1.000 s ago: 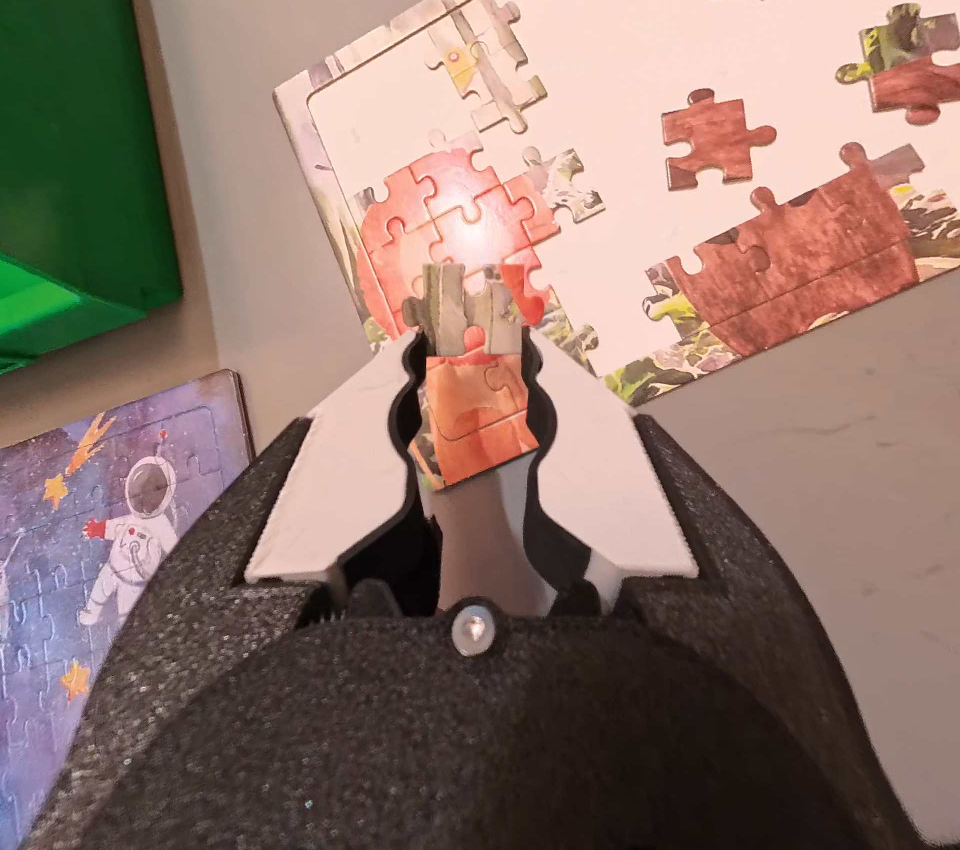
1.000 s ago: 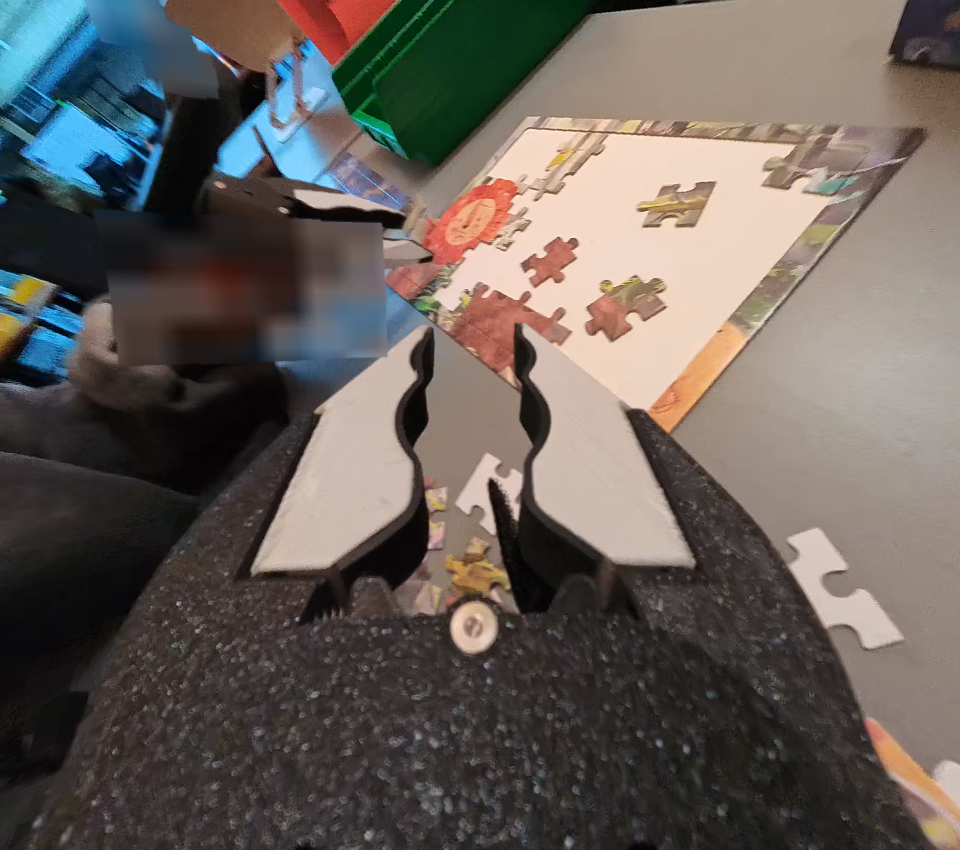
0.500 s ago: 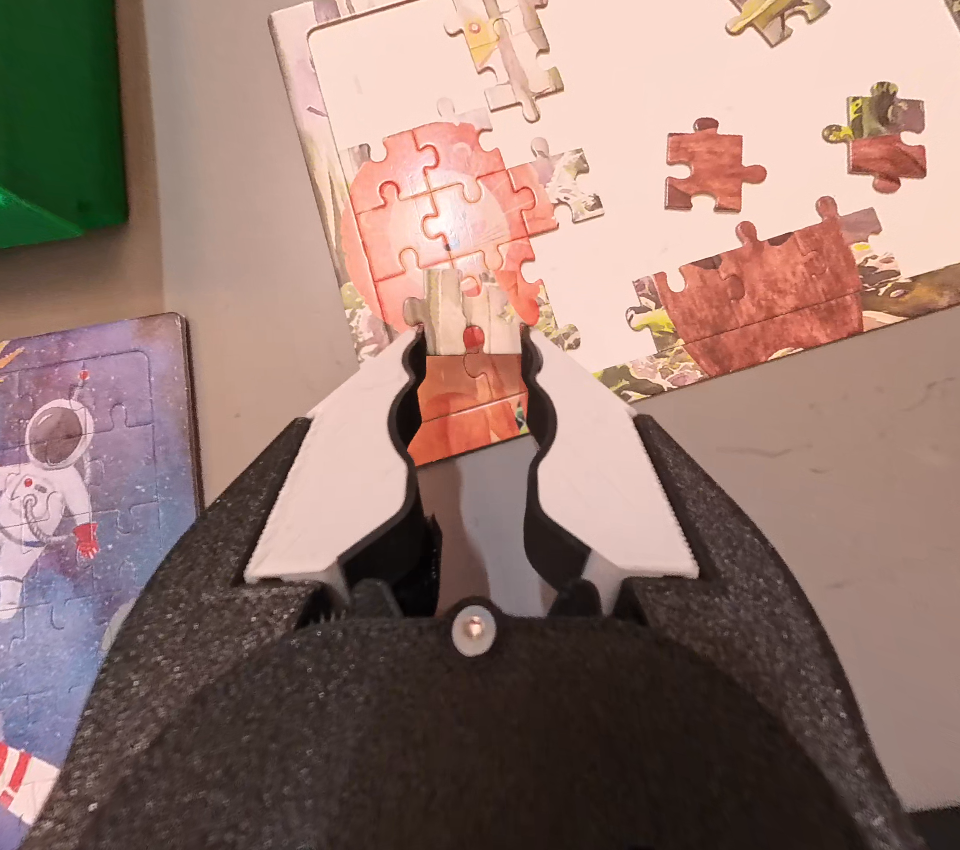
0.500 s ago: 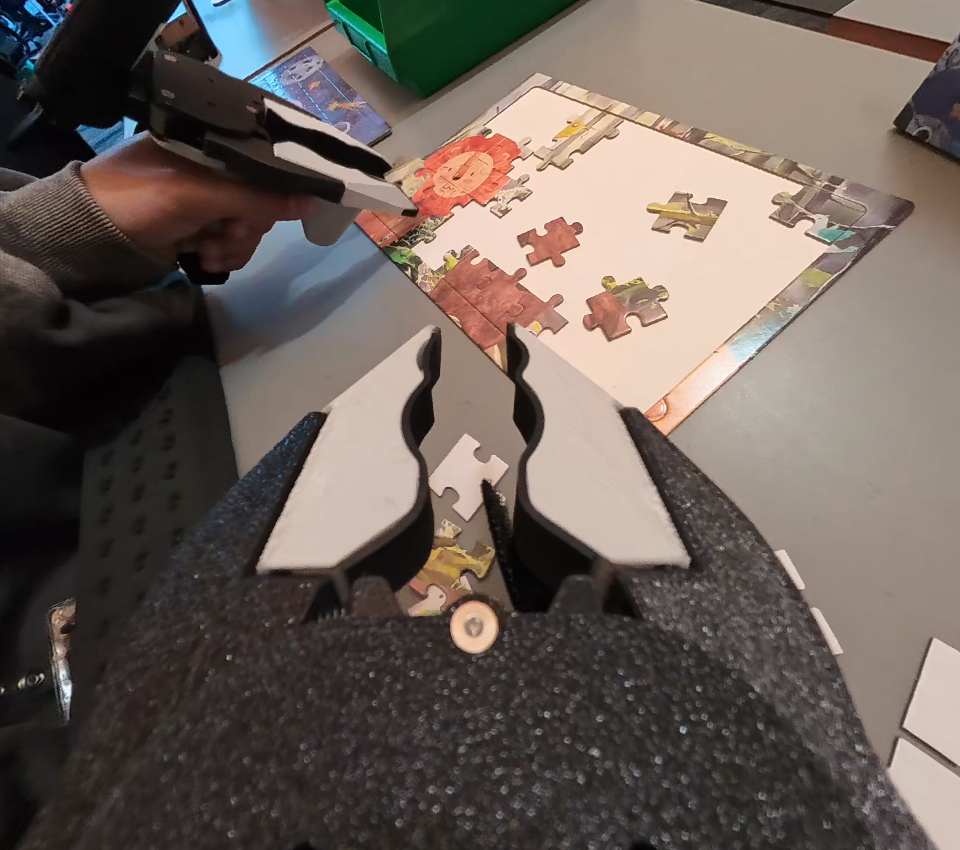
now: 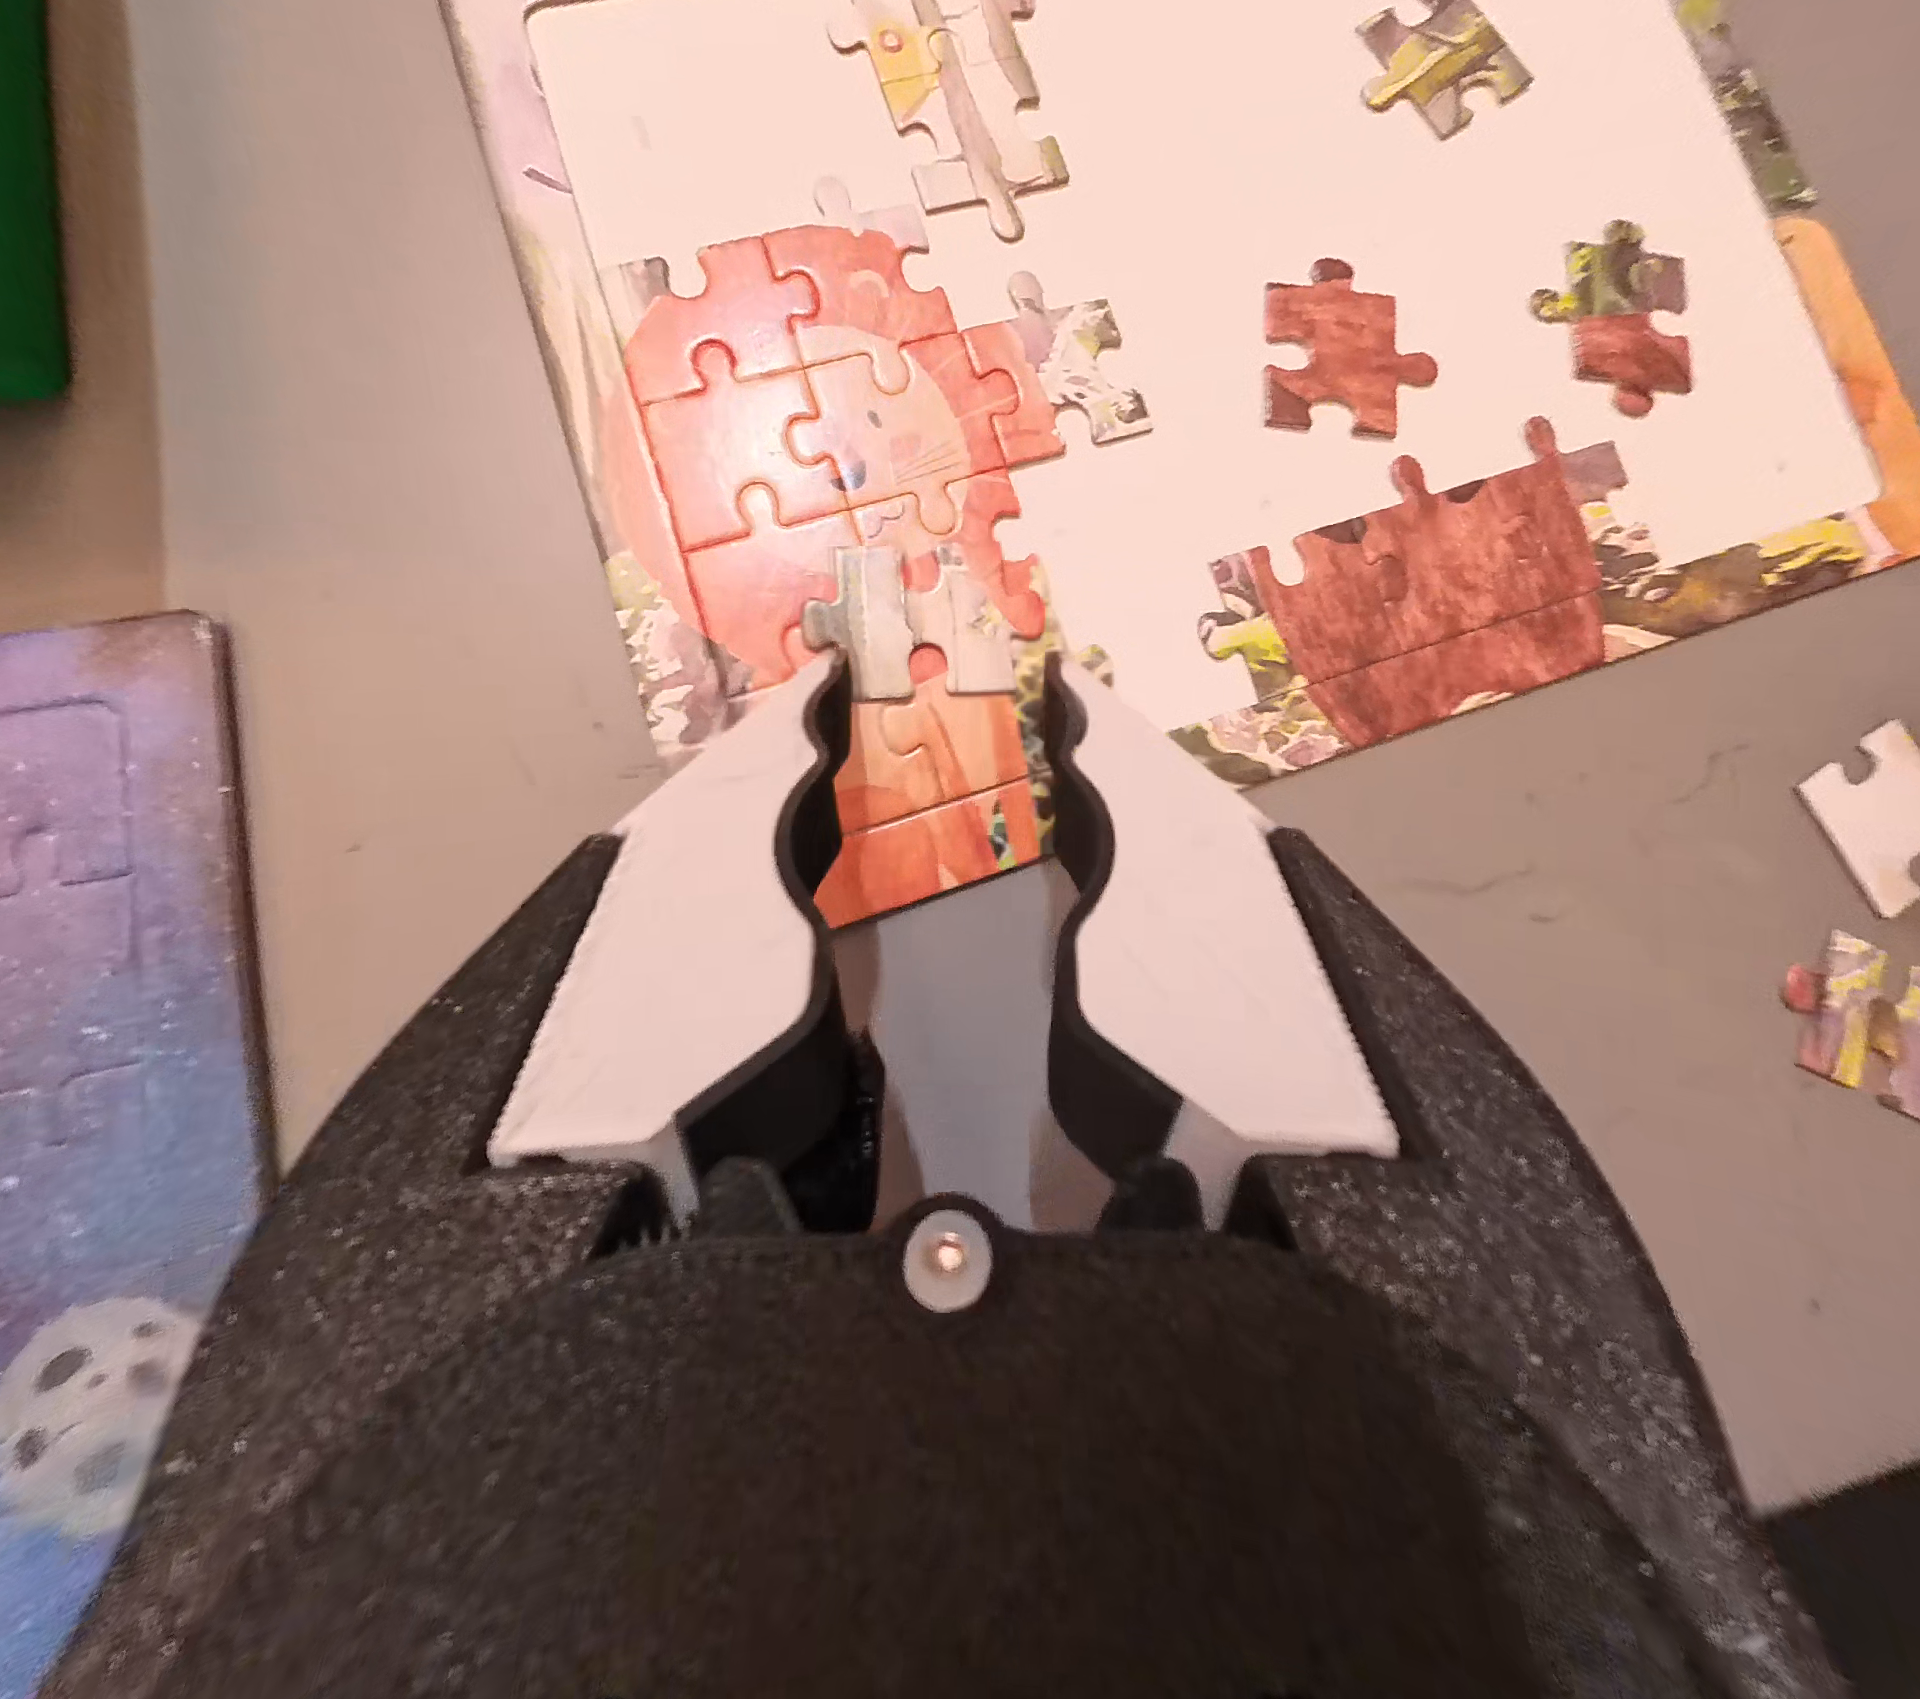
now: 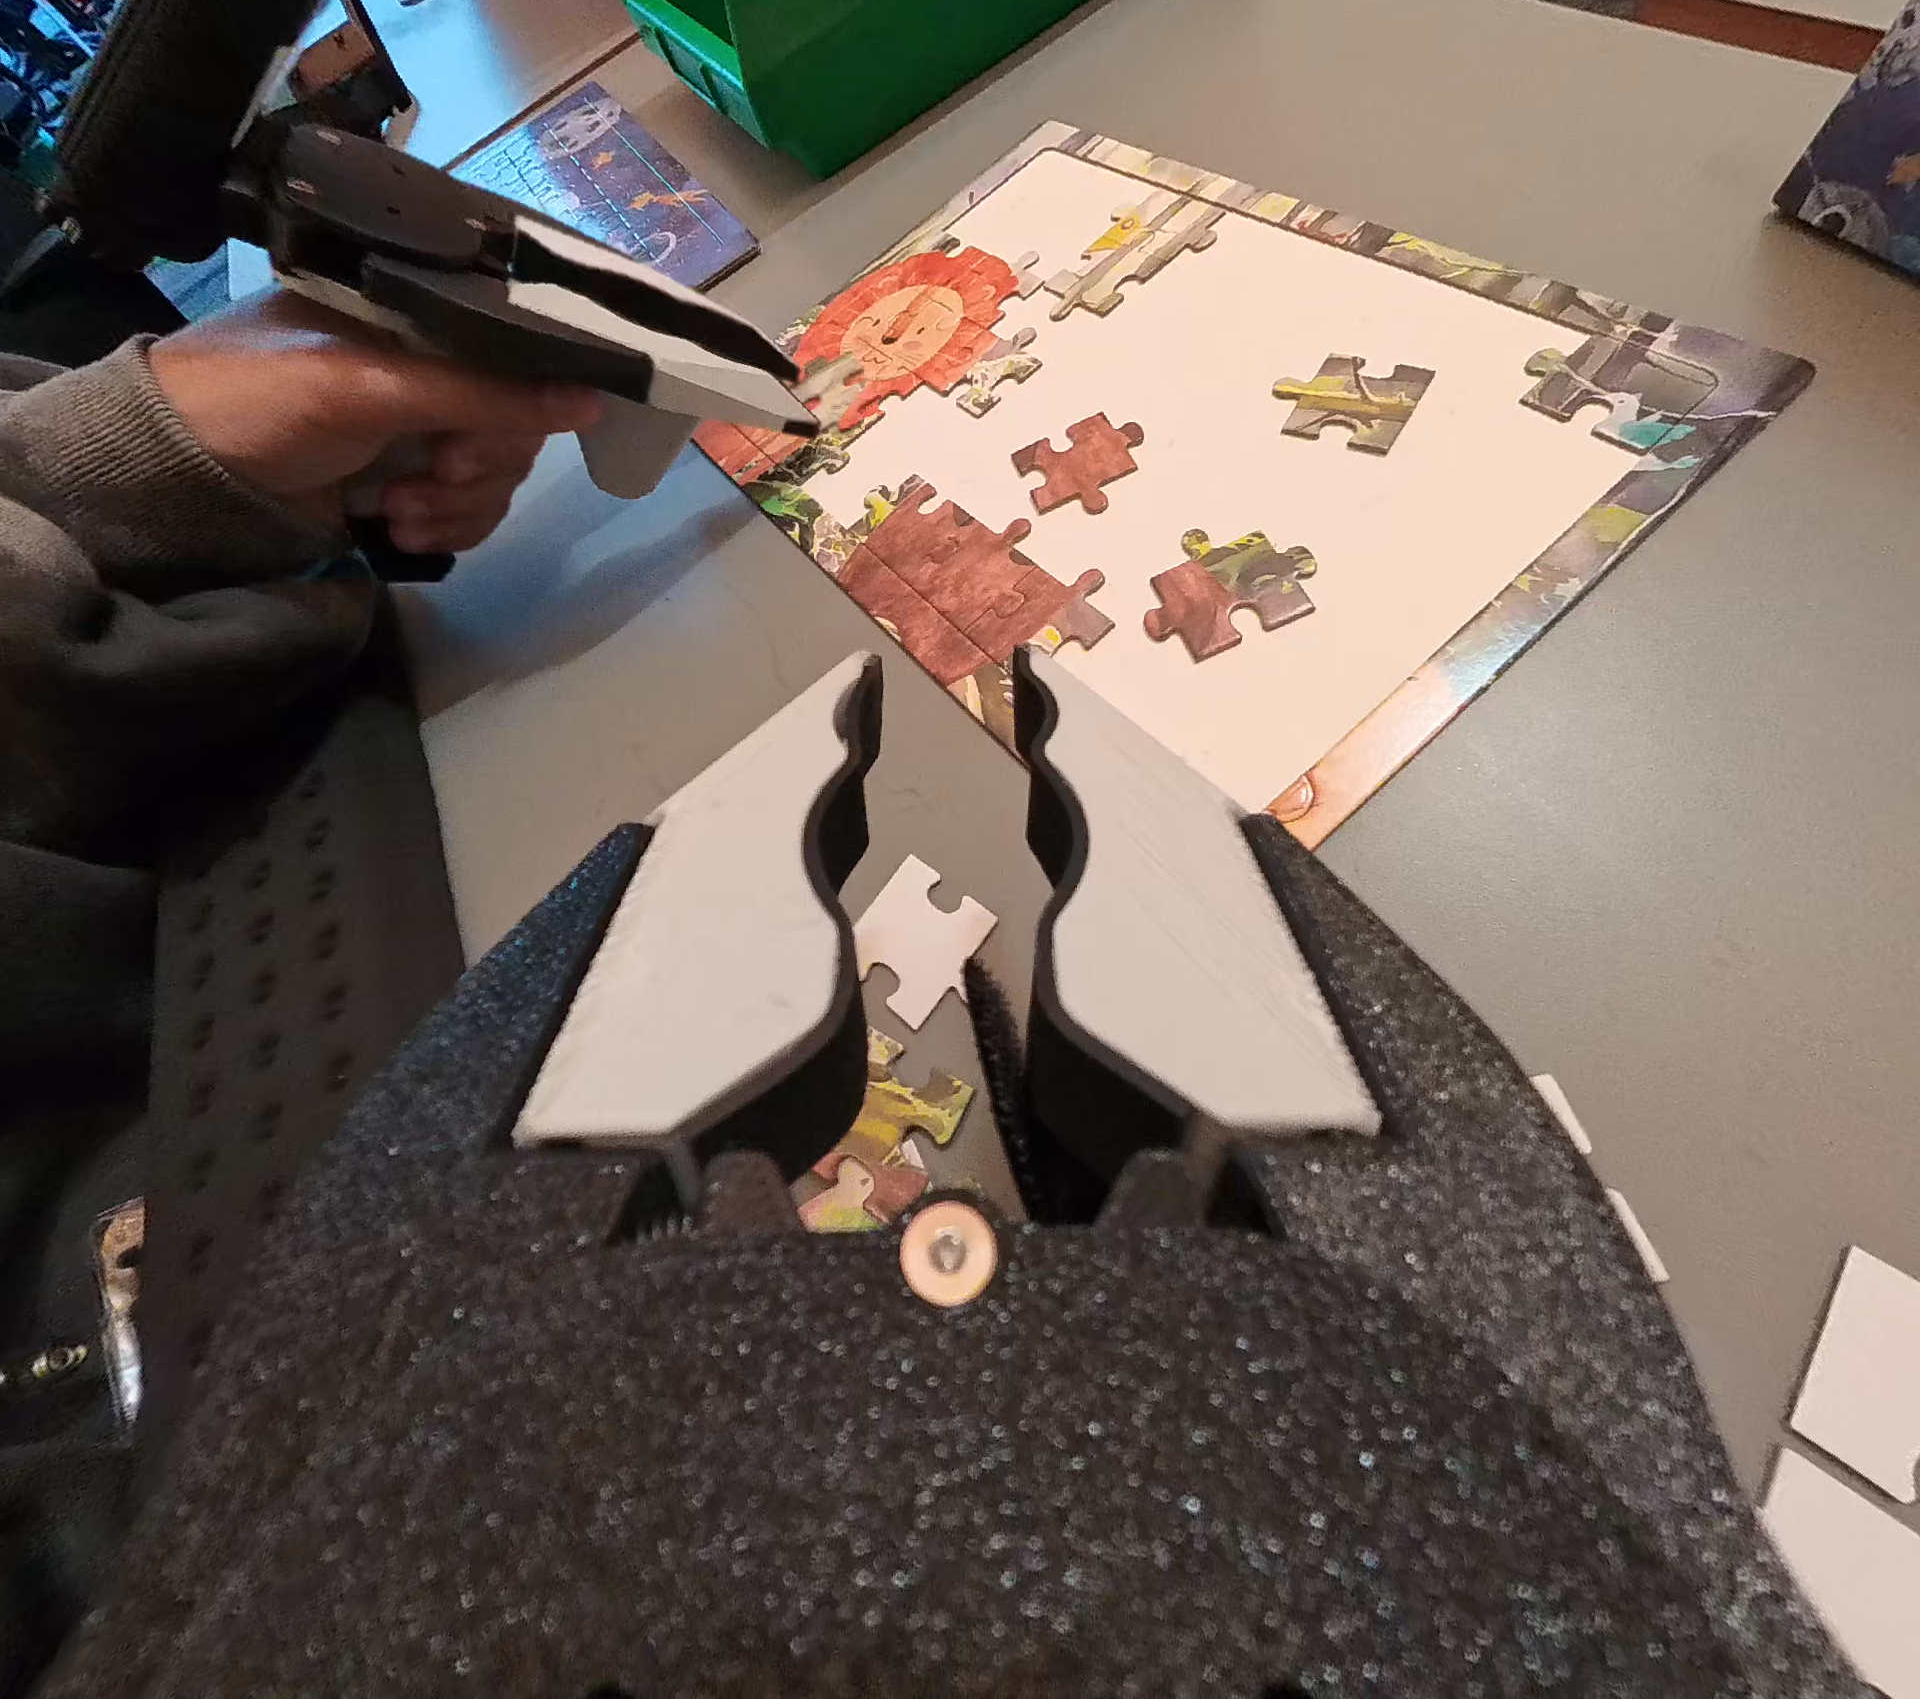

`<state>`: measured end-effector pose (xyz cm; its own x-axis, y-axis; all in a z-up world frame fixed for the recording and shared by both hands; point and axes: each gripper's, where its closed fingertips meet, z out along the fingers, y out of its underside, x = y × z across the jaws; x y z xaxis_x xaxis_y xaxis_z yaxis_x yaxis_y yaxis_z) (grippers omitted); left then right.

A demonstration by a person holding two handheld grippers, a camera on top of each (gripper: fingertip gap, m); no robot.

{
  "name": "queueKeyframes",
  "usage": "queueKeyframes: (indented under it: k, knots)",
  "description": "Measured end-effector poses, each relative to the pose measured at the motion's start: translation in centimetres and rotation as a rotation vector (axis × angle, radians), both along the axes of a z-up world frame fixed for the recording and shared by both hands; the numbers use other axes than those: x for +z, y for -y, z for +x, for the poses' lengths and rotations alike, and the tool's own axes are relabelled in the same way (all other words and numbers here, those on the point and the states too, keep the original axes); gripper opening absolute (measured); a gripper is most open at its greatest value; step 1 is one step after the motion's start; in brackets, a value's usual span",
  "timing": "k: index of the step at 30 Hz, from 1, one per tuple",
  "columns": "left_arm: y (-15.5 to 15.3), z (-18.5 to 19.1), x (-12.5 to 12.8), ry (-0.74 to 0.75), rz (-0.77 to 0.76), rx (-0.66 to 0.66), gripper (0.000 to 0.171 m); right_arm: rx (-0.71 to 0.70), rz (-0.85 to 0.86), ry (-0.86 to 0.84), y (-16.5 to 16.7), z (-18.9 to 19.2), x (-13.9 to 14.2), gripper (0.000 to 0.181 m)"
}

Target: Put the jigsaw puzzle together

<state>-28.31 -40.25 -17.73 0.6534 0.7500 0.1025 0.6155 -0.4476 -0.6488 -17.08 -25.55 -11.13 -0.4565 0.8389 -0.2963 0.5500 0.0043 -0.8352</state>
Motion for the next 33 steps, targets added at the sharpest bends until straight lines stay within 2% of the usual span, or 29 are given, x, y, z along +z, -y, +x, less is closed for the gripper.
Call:
queueKeyframes:
  k: [6, 15, 20, 23, 33]
  knots:
    - [-0.6, 0.7, 0.1, 0.039, 0.079, -0.007, 0.036, 0.001, -0.01, 0.008, 0.0, 0.0, -0.1, 0.025]
    - [-3.5, 3.2, 0.8, 0.037, 0.15, -0.148, 0.037, 0.001, -0.015, 0.019, -0.1, 0.0, -0.3, 0.025]
    - [-1.6, 0.6, 0.9, -0.029, 0.122, -0.058, 0.038, -0.003, -0.015, 0.024, -0.3, 0.0, -0.4, 0.025]
    - [-2.1, 0.9, 0.1, 0.015, 0.131, -0.069, 0.04, 0.0, -0.011, 0.026, -0.2, 0.0, -0.5, 0.025]
    - [-2.7, 2.1, 0.1, 0.008, 0.116, -0.084, 0.038, 0.002, -0.004, 0.035, -0.2, 0.0, -0.8, 0.025]
